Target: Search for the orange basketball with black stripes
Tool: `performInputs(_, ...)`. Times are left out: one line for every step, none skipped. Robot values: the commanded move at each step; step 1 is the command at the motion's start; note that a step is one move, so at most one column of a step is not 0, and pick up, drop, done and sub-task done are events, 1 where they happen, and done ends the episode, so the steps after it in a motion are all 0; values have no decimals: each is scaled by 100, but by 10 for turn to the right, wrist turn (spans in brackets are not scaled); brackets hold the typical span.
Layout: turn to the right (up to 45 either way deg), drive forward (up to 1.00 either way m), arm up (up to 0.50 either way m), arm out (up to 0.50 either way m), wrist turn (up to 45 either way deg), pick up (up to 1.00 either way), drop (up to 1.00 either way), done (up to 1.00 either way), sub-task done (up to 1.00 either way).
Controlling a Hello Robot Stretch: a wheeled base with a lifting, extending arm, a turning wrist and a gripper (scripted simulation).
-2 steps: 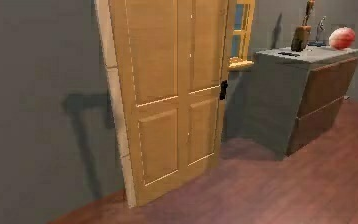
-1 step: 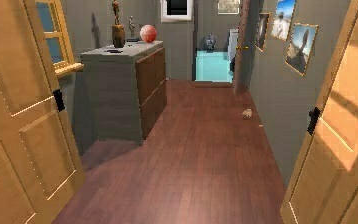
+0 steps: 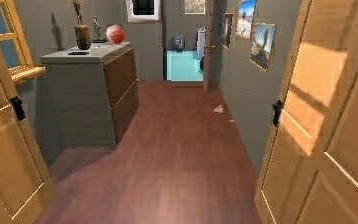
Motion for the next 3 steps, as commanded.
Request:
performInputs(0,100,0,0,0,0,0,0,0)
performInputs(0,100,0,0,0,0,0,0,0)
performInputs(60,0,0,0,0,0,0,0,0)
